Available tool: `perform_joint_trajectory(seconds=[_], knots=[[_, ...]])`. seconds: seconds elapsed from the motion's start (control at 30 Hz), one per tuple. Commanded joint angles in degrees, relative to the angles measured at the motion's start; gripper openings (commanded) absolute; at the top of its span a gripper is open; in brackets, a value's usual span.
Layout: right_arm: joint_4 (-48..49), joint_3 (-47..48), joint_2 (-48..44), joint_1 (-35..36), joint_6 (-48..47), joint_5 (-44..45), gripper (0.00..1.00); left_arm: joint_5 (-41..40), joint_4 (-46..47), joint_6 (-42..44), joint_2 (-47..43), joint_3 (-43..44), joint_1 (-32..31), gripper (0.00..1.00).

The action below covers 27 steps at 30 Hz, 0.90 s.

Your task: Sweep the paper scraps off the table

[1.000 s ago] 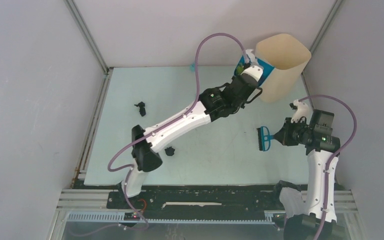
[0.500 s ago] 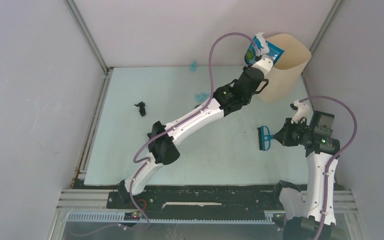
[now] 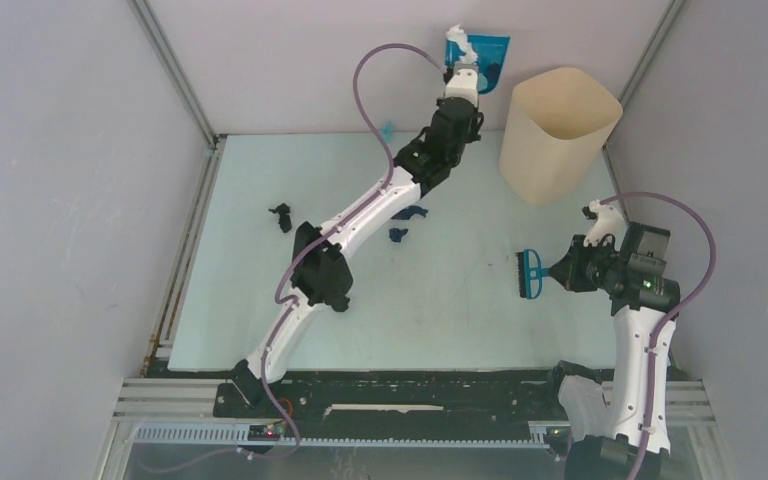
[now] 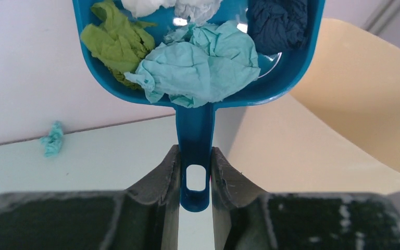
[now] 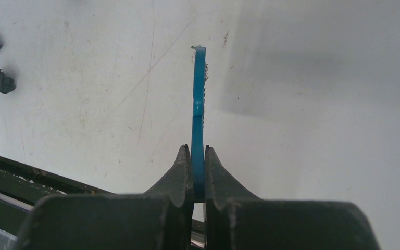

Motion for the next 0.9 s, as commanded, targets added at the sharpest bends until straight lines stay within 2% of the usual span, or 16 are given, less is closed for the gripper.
perform_joint_trajectory(seconds=[0.0,0.07,0.23,0.43,0.67,0.87], knots=[[1.4,-0.1,-0.6,-0.2,0.8,-0.1,0.0,3.1,-1.5,-1.7,-6.4,-2.6,-0.4,0.0],[1.4,-0.1,-0.7,-0.2,0.7,-0.2,0.0,4.2,-4.2,-1.6,-9.7,-7.1,-0.6,0.0],[1.1,-0.1,-1.5,-0.3,0.5,-0.5,0.0,4.1,-7.3,-3.4,-22.7,-24.7,-2.6,0.0],[1.7,1.0,-3.6,-0.6,-0.7,-1.5,0.0,2.7,-16.7,-6.3,-33.6,-38.9,-5.4,0.0],[-5.4,22.4,0.3,-1.0,-0.4,-6.1,0.0,6.3,-21.9,-8.4,-45.3,-56.4,-8.5,0.0],[1.7,40.2,7.7,-1.1,5.4,-3.2,0.0,5.0,-21.7,-11.6,-52.6,-71.8,-13.3,0.0]])
